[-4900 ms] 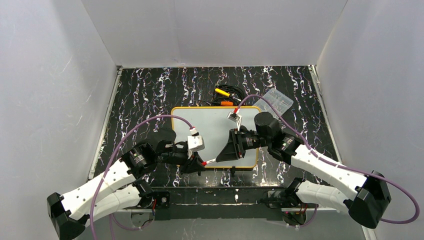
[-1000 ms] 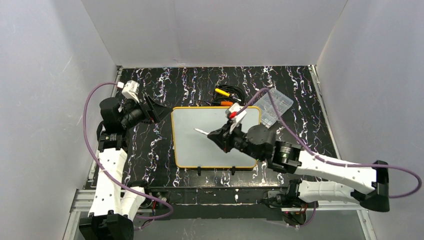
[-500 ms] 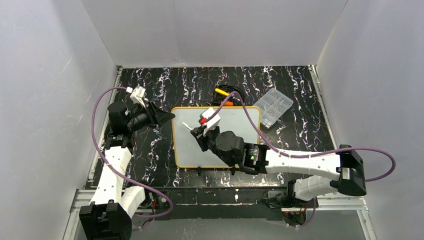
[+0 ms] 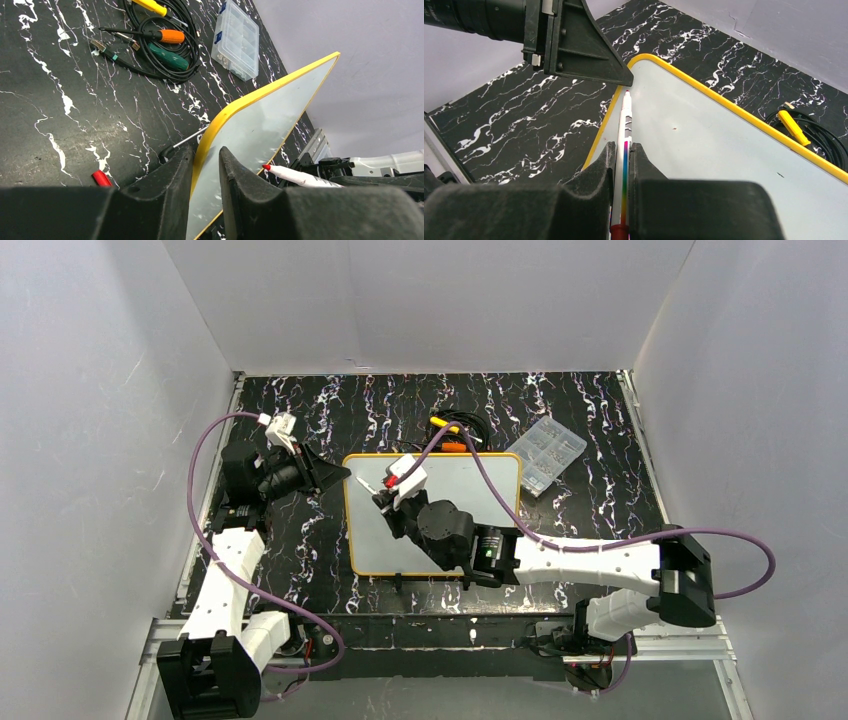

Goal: Write a sentence on the whiteboard

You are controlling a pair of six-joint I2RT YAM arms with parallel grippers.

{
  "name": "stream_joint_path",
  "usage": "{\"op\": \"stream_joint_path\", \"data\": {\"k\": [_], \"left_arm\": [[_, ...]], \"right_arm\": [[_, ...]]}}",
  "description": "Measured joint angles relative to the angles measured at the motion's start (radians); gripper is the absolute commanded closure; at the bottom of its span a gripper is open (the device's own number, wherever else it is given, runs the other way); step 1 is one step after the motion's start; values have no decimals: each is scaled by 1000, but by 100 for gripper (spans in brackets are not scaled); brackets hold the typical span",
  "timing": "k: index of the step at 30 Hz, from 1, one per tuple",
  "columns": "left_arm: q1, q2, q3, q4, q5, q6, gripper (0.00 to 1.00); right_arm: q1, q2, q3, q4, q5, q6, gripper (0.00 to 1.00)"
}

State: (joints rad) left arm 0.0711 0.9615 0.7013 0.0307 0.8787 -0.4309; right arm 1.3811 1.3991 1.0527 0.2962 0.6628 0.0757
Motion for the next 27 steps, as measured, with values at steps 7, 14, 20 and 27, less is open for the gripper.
{"op": "stream_joint_path", "data": {"k": [7,14,20,27], "left_arm": [[-3,0,0,-1,-9,11,86],[-4,0,0,-1,-11,20,91],[-5,0,0,0,-11,24,94],[-9,0,0,4,-15,27,96]], "right_arm": [[-8,31,8,2,13,-13,99],[-23,52,18,23,15,-28,99],[-34,78,23,29,19,-31,99],[-35,82,24,26,31,-29,99]]}}
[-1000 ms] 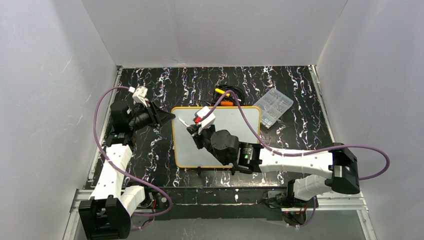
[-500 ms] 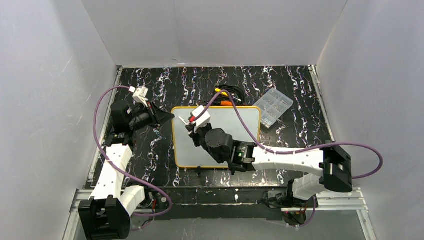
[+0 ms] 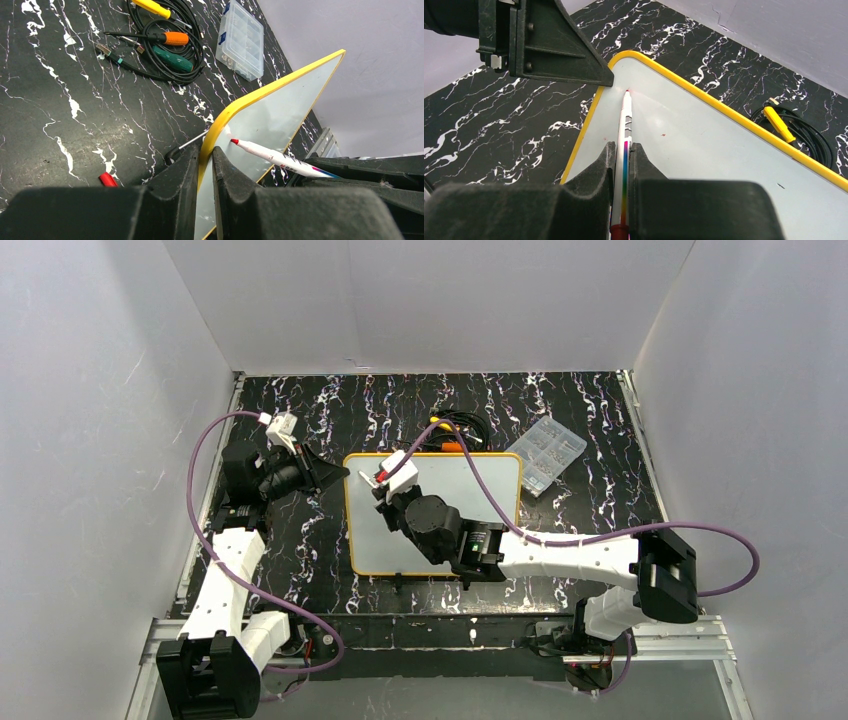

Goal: Write a sentence on the whiteboard

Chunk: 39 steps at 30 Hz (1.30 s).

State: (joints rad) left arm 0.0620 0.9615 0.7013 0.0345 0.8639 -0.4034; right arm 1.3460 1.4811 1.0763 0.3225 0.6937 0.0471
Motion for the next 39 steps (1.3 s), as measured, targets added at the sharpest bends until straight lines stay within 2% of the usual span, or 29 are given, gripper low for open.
{"op": "stream_joint_path", "data": {"k": [25,39], "left_arm": [[-5,0,0,3,-11,3,98],[-6,0,0,3,-11,3,99]], "right_arm": [[16,-39,-50,-86,-68,84,99],[23,-65,-60,-19,70,54,99]]}}
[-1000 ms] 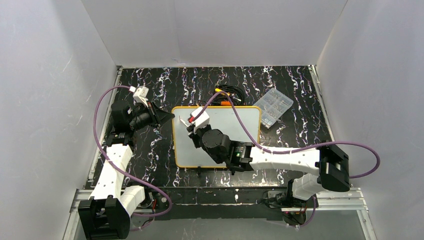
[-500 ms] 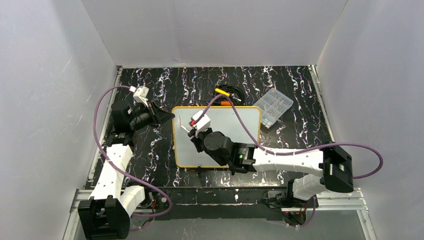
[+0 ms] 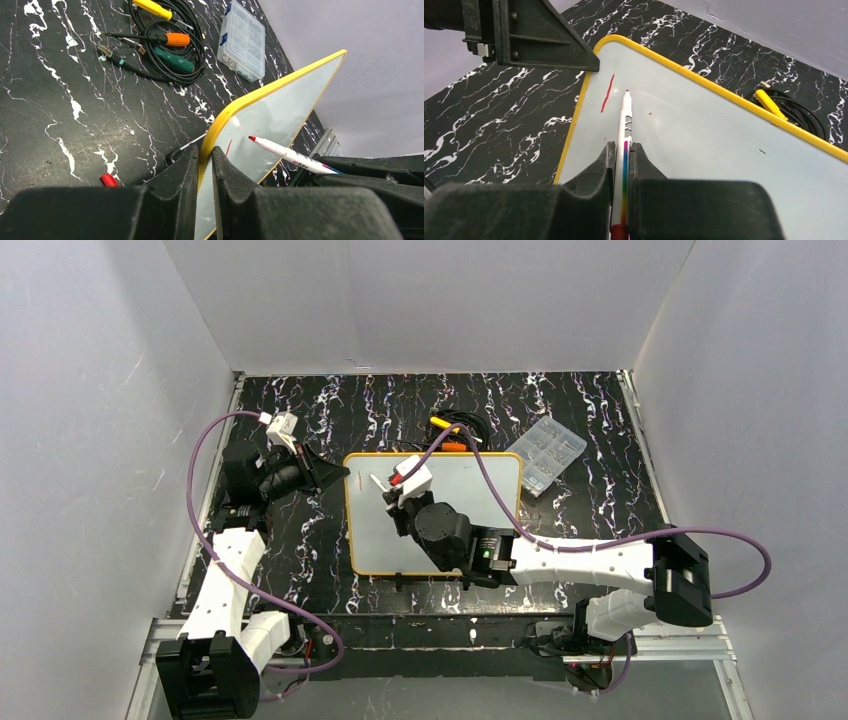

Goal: Write a sentence on the whiteboard

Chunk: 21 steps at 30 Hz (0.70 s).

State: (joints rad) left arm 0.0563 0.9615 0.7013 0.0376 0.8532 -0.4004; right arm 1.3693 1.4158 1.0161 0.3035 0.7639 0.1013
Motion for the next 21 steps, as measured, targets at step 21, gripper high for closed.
{"op": "stream_joint_path", "data": {"k": [21], "left_arm": [[-4,0,0,0,-13,5,99]], "right_arm": [[7,70,23,13,-11,0,99]]}}
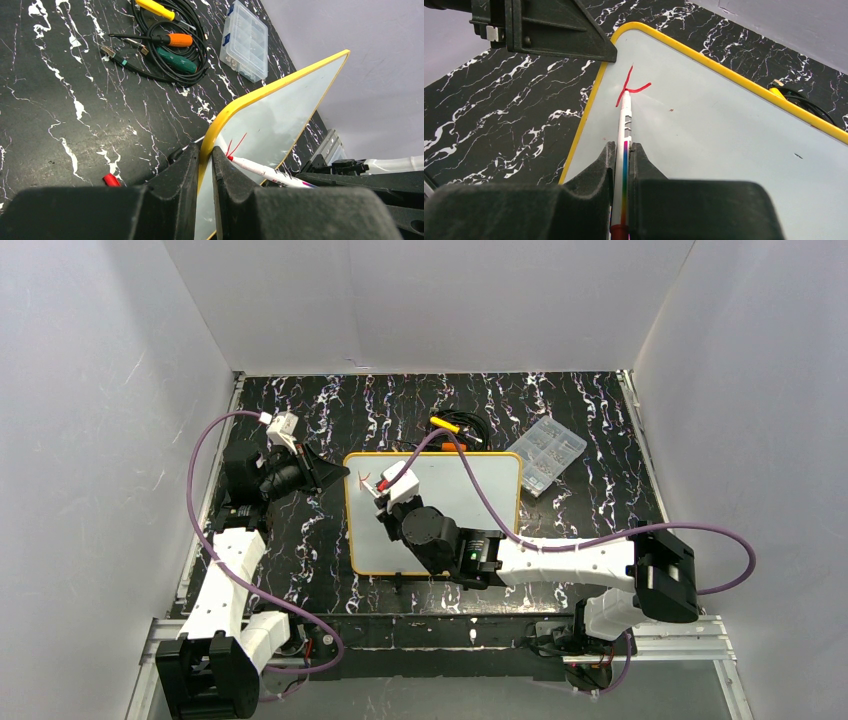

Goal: Write a sentence on the whiteboard

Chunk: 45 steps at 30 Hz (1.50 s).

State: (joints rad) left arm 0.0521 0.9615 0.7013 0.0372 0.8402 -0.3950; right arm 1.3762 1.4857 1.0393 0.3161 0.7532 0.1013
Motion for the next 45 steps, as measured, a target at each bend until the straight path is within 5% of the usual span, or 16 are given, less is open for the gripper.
{"op": "stream_joint_path", "data": {"k": [45], "left_arm": [[-3,-2,0,0,-2,2,100]], "right_arm": [[21,-89,-87,0,76,3,99]]}}
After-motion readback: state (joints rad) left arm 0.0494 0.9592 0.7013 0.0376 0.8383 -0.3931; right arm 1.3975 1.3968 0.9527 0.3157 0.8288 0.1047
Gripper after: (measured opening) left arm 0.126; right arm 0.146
